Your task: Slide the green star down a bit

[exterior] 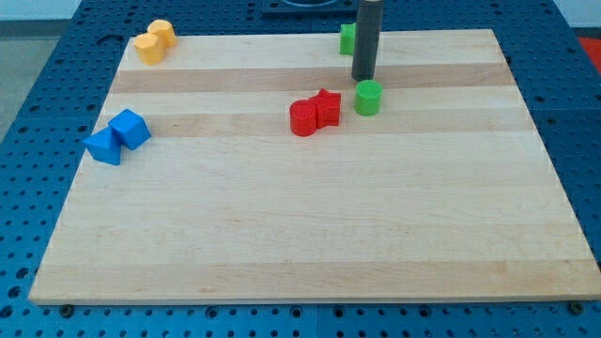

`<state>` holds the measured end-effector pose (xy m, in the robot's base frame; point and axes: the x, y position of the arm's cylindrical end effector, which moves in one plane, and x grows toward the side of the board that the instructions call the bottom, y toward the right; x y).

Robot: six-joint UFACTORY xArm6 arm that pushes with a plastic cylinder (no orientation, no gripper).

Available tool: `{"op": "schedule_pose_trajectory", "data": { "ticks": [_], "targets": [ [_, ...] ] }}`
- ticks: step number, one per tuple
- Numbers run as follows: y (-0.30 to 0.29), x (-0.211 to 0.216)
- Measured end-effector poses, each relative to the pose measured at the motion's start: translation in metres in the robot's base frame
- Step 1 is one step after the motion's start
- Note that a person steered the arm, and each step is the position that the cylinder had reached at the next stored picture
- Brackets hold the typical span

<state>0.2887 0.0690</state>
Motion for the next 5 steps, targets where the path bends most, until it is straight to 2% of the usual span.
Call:
{"op": "schedule_pose_trajectory", "data": {
  "ticks": [1, 2, 3, 4, 5],
  "targets": [
    [-0.021, -0.043],
    [-0.023, -0.052],
    [-0.012, -0.013],
    [0.042, -0.007],
    [0.087, -0.07]
  ]
}}
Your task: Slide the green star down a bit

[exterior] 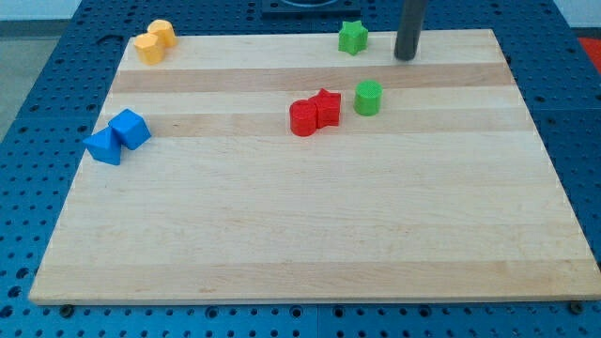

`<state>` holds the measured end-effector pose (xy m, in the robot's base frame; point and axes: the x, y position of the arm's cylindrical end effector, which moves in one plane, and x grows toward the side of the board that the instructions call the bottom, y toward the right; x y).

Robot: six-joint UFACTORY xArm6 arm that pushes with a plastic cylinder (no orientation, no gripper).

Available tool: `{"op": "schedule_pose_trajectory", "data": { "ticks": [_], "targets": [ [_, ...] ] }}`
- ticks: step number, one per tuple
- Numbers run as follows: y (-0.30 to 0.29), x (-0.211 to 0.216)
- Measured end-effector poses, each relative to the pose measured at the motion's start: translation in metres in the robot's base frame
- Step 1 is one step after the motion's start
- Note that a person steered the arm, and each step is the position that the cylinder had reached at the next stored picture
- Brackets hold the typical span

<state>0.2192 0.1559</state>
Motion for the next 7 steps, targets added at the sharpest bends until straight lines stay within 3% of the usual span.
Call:
{"op": "schedule_pose_trajectory", "data": {
  "ticks": [1, 4, 7],
  "targets": [
    [0.003, -0.027],
    [-0.018, -0.028],
    [-0.136, -0.025]
  ]
}}
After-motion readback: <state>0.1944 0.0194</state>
